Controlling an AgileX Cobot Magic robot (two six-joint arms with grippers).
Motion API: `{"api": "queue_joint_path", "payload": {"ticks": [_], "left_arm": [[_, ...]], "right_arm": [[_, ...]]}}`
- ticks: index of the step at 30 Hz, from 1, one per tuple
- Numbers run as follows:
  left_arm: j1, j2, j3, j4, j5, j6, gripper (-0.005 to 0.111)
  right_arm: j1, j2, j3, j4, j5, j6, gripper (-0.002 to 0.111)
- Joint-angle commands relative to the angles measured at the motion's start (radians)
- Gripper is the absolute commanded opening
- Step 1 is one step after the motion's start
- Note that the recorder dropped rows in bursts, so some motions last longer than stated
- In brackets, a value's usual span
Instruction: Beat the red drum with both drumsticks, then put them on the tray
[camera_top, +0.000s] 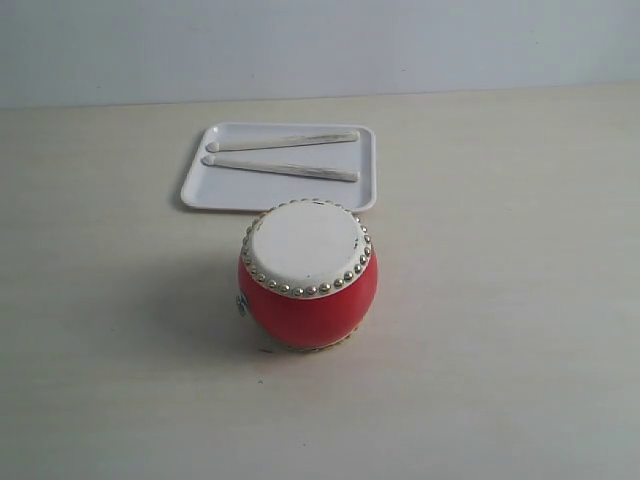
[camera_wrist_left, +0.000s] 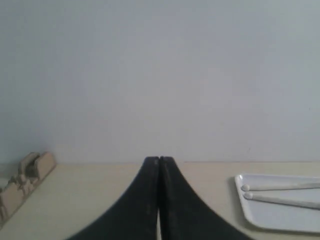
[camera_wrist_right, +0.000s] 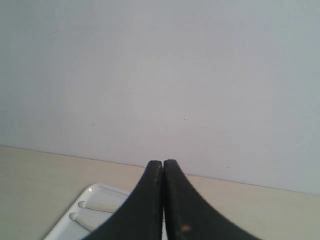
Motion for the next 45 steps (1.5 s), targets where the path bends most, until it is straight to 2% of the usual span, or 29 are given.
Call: {"api": "queue_joint_path", "payload": {"ticks": [1,7,11,45], "left_arm": [[0.007,-0.004,0.067,0.004,0.013,0.003,0.000],[0.009,-0.005,0.229,0.004,0.011,-0.020,0.000],[0.009,-0.005,0.229,0.010,0.115,-0.010,0.000],[0.009,-0.005,0.229,0.010,0.115,-0.010,0.000]], "right_arm": [[-0.005,-0.009,0.006,0.003,-0.006,-0.002,0.000],[-0.005,-0.009,0.006,0.003,-0.006,0.002,0.000],[-0.005,-0.009,0.006,0.003,-0.006,0.002,0.000],[-0.005,-0.016,0.006,-0.001,-0.006,0.006,0.000]]}}
